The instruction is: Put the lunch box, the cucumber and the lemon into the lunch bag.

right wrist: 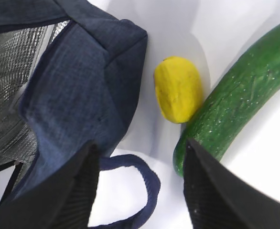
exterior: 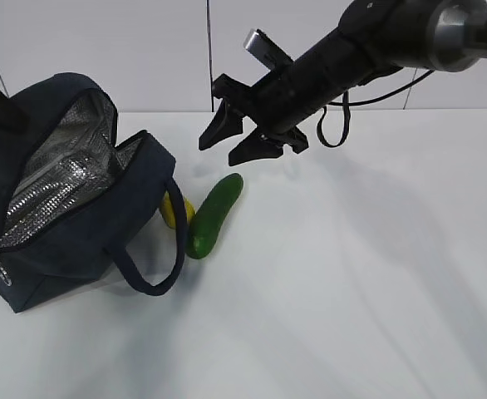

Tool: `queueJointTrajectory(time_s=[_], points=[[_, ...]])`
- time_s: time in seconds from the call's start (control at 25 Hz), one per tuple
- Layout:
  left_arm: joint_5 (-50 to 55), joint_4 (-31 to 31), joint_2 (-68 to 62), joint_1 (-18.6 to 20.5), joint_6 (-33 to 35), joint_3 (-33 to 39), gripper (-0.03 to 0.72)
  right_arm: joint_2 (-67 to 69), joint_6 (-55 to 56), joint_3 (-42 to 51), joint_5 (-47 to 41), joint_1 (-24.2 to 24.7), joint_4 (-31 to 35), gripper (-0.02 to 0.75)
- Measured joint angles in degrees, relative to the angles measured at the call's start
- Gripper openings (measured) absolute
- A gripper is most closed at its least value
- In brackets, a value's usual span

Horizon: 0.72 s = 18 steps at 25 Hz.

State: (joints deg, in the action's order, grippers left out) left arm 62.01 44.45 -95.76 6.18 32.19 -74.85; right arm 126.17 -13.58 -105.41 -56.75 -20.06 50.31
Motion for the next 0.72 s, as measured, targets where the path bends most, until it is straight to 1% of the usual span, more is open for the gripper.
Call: queueJointTrajectory(time_s=[0.12,0.2,0.32,0.48,0.56,0.72], points=[[0.0,0.0,0.0,0.0,0.0,0.0,-0.005,1.3,0.37,0.0,1.23,0.0,0.2,0.423],[0.0,0.0,0.0,0.0,0.0,0.0,-0.005,2.13,2.66,0.0,2.81,0.0,-0.54,0.423],[0.0,0.0,0.0,0.0,0.0,0.0,-0.005,2.66,7.92,0.0,6.4,0.0,-4.22,0.423],[0.0,0.0,0.0,0.0,0.0,0.0,-0.005,3.0,9.81,0.0,9.54,0.11,-8.75,0.424],[0.0,0.11,0.0,0.0,0.0,0.0,-0.005,3.58,9.95,0.0,9.76,0.11,-10.3,0.451],[0.0,0.19,0.0,0.0,0.0,0.0,-0.005,4.78,10.88,0.0,10.27,-0.13,-11.04,0.541]])
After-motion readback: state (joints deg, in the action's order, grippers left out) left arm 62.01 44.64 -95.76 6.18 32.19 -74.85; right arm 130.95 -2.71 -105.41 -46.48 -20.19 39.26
